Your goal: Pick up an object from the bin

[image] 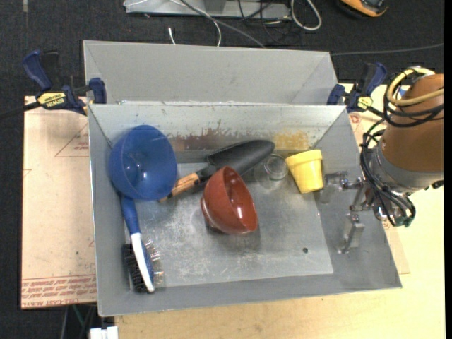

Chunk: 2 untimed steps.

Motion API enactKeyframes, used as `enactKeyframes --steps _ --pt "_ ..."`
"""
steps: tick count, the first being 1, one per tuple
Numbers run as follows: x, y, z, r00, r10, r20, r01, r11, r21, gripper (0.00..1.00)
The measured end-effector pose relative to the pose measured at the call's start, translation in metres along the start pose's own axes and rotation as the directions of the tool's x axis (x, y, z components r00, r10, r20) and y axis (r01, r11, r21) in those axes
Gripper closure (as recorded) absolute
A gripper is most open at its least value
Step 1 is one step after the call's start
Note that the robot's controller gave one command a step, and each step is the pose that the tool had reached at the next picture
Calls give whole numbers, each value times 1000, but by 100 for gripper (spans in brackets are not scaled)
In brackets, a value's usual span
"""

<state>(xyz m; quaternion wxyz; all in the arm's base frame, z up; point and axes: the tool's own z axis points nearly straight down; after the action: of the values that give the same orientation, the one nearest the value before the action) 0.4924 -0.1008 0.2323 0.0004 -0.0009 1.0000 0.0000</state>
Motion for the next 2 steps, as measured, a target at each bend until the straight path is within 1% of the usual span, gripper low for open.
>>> enactKeyframes --steps 1,2 --pt "0 0 0 1000 0 0 0 1000 0 0" --pt "-26 87 49 1000 -29 -2 29 1000 -5 0"
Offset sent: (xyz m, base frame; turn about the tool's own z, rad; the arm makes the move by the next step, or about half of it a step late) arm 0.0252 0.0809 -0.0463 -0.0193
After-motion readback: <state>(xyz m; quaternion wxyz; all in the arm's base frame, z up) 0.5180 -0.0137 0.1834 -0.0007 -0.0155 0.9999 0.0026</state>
